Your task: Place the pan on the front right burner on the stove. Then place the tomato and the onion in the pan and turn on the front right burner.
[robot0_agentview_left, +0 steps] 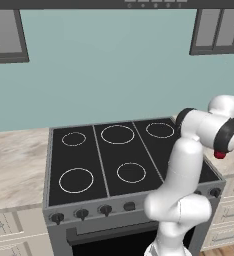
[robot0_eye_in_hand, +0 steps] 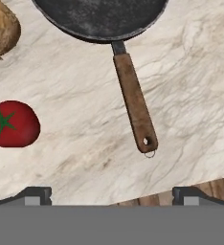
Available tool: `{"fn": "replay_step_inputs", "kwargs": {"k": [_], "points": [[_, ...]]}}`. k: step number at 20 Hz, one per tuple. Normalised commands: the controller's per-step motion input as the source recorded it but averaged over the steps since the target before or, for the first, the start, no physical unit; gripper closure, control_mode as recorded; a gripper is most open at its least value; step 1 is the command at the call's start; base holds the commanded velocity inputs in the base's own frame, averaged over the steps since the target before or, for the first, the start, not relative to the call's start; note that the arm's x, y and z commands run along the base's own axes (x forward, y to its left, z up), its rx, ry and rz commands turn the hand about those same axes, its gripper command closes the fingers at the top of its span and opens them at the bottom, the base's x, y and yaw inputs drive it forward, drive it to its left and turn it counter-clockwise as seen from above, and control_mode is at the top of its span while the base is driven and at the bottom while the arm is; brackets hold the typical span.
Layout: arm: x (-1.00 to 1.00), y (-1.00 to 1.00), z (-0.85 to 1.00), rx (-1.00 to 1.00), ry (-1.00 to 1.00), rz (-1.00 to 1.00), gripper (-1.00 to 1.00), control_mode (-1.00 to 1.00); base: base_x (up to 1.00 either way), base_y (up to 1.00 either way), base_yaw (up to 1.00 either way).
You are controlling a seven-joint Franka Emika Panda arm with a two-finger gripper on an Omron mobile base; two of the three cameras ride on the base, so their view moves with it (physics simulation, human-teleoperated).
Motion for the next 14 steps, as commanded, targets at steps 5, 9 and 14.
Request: {"fn": "replay_step_inputs", "kwargs": {"k": [5,9,14], "points": [[0.00,-0.11,-0.21,0.00,0.00,0.06,-1.00,-1.00,0.00,0.00,0.00],[0.00,-0.12,-0.18,0.00,0.00,0.06,-1.00,-1.00,0.00,0.00,0.00],[0.00,-0.12,-0.20,0.00,0.00,0.05,-1.00,-1.00,0.00,0.00,0.00]]}}
